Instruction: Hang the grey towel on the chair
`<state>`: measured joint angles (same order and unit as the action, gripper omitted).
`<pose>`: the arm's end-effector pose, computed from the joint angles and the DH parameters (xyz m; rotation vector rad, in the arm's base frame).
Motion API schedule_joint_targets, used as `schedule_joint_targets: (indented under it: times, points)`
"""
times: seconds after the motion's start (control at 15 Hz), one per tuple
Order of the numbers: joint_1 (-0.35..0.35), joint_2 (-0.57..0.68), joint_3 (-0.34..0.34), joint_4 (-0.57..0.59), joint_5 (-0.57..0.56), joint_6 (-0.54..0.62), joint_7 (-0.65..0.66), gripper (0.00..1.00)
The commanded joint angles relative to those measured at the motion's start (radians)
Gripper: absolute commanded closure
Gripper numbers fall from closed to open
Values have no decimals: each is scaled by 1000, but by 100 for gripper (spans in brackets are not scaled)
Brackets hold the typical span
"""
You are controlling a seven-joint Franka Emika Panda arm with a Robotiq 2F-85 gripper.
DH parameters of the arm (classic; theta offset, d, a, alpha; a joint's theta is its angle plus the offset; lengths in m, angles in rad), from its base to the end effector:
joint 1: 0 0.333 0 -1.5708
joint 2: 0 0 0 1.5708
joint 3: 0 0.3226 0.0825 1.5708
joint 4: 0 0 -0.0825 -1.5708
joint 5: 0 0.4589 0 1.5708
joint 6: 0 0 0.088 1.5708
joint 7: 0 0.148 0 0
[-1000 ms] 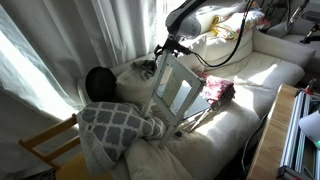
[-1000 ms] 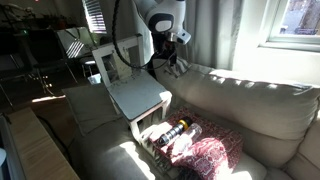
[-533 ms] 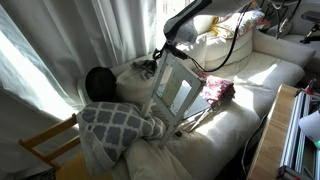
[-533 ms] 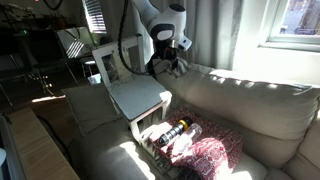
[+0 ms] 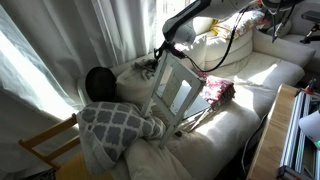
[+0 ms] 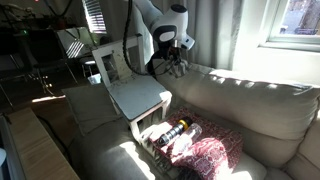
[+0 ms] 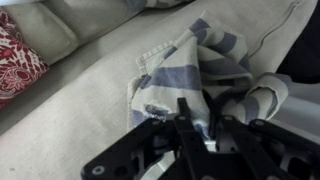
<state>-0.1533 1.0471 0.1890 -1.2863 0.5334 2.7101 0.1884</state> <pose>0.8467 -0.0145 0.0671 -2.4510 0.9325 -0.4126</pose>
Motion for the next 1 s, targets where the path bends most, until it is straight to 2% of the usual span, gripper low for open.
schedule_joint_targets:
  times: [0.0, 0.27, 0.47, 0.93]
  points:
    - [-20, 30, 23, 43, 1, 16, -18, 100]
    - [-20, -20, -17, 24, -33, -15, -7, 98]
    - [-40, -115, -39, -19, -67, -83, -32, 98]
    - [-9, -379, -145, -140, -234, -379, -101, 98]
